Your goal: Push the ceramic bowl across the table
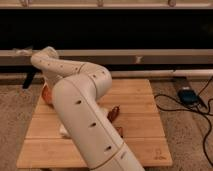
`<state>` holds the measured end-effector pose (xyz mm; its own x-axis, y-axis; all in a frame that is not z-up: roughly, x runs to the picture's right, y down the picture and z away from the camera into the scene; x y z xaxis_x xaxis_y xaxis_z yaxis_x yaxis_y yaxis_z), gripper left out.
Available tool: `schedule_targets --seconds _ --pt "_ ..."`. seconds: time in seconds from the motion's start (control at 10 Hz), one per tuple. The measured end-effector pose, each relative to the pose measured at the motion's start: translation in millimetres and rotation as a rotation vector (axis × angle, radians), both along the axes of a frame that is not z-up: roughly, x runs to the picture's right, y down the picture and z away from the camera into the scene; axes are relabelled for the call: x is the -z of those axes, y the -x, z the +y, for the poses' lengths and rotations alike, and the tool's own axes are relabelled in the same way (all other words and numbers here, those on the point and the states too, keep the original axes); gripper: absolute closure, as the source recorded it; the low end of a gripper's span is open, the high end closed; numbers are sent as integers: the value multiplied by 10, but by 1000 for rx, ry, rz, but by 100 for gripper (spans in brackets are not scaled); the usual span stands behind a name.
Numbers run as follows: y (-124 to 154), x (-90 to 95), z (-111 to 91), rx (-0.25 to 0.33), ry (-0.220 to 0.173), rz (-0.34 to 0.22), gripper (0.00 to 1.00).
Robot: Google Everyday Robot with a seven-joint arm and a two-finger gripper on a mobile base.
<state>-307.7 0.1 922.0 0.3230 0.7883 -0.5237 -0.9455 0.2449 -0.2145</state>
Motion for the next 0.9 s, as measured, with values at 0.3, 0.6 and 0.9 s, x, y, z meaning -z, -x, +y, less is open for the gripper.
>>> schedule_targets --seconds 0.3,0.6,0.9 --pt "120 -97 215 52 23 11 35" --pt "214 -65 445 124 73 4 35" --pt "244 74 656 178 120 -18 35"
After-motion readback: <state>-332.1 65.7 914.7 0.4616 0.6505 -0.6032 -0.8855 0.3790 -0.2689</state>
